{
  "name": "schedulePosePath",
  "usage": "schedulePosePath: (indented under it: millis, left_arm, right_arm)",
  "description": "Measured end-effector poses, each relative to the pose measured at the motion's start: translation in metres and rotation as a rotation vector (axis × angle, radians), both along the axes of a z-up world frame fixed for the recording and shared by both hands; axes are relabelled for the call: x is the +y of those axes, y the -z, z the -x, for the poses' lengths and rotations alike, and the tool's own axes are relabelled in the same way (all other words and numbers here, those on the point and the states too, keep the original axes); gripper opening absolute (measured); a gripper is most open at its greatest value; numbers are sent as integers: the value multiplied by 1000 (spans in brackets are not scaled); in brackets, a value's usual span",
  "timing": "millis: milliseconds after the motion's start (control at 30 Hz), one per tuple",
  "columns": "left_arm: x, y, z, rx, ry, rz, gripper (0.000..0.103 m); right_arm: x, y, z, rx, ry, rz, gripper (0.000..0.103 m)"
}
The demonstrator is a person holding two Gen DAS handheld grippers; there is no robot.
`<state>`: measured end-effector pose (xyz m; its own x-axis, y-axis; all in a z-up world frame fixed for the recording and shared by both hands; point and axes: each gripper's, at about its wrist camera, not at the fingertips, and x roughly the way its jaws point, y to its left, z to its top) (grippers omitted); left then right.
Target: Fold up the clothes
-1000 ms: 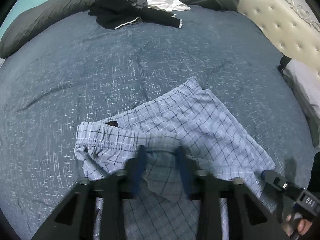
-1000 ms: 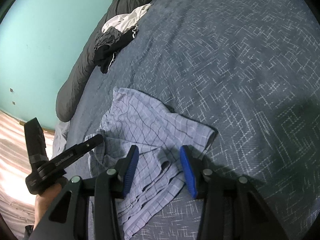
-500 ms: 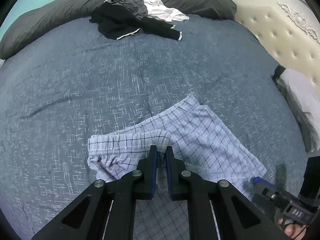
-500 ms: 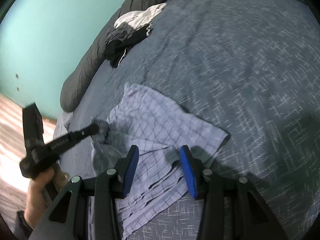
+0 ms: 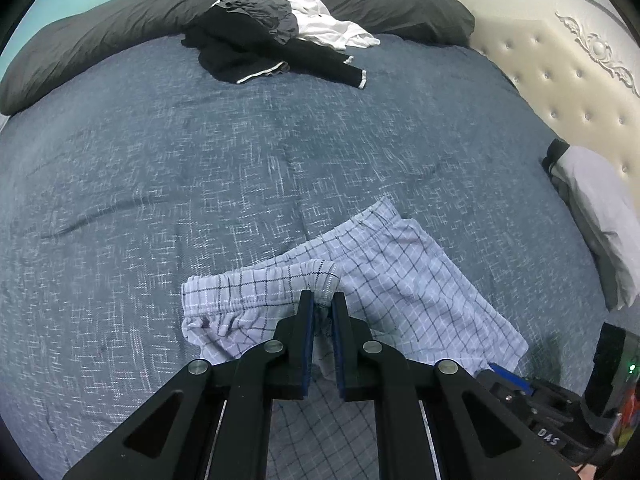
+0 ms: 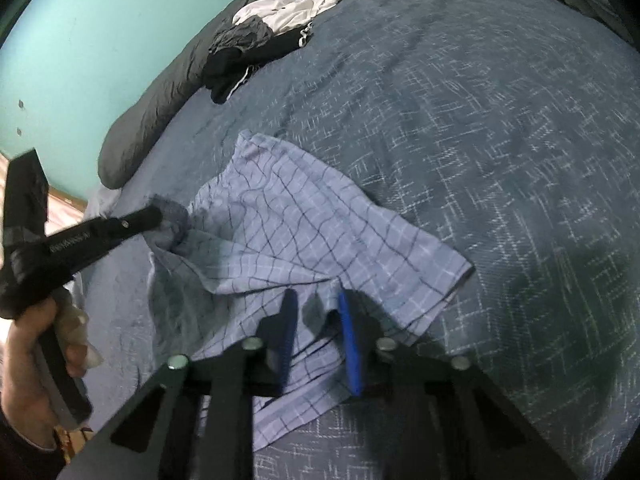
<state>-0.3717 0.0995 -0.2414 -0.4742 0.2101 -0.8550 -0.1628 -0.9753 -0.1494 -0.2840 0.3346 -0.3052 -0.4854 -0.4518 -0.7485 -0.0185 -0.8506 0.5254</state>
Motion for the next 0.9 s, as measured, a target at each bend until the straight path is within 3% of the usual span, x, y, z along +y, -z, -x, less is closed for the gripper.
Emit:
schedulePosePath:
  millis: [67, 233, 633, 900]
  left_arm:
    - [0, 0, 0, 2, 3, 2, 9]
    - [-3, -3, 1, 6, -5, 1, 9]
    - [0, -16, 14, 13, -15, -33, 9]
    - [28, -17, 41, -14, -10, -79, 9]
  right_arm:
    - [-1, 2, 1, 0, -8, -19, 9]
    - [4, 0, -1, 10, -2, -10, 2]
    - [15, -26, -11, 81, 10, 40, 2]
    - [35, -33, -16, 101, 41, 63, 2]
